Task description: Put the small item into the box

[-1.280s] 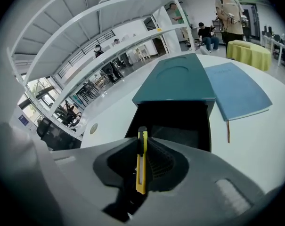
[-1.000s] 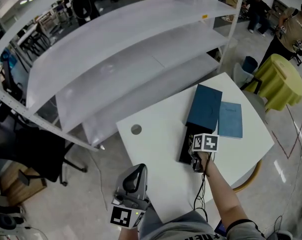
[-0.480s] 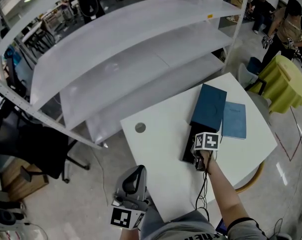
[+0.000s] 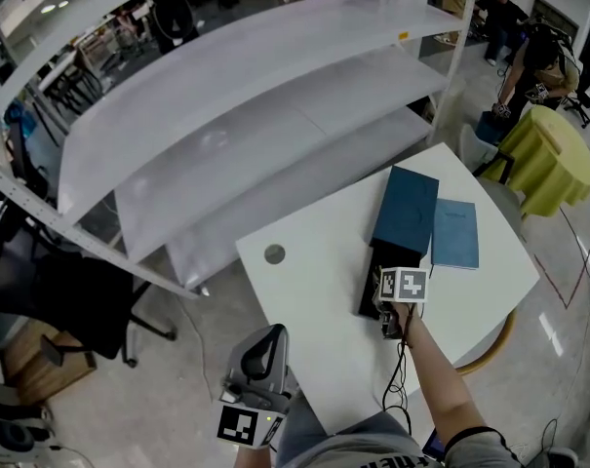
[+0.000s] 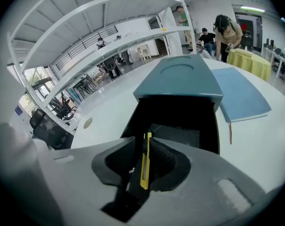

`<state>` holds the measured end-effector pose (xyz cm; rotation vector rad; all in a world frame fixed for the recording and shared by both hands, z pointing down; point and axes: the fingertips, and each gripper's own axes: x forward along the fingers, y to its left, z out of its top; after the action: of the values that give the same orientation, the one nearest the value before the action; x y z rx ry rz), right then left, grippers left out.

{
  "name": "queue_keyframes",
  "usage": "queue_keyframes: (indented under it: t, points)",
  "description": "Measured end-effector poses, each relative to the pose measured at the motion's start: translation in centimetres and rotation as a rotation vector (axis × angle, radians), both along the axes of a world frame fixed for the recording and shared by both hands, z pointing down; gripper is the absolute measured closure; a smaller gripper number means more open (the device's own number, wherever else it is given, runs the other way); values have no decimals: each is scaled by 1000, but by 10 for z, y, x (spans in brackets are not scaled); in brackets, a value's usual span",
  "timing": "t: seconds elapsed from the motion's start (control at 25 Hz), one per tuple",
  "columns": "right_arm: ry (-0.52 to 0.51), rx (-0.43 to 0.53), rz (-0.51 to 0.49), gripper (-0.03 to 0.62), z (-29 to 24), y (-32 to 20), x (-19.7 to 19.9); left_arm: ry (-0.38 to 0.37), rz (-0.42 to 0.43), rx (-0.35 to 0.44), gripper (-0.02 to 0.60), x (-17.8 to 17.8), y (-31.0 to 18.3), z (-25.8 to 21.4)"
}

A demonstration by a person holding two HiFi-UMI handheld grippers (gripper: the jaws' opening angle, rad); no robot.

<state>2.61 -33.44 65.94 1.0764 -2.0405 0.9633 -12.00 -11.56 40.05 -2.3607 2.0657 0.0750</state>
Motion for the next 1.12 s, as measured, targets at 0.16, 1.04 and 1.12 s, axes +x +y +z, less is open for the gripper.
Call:
queue_keyframes:
  t: [0.16, 1.04, 1.12]
  points:
    - [-29, 146, -12, 592, -29, 12, 6, -5, 46, 3, 565, 1, -5, -3]
    - [-172, 648, 11, 592, -157, 98, 35, -28, 240, 20, 565, 24, -22, -16]
    - [-160, 692, -2, 592, -165, 106, 35, -28, 251, 20, 566, 26, -22, -16]
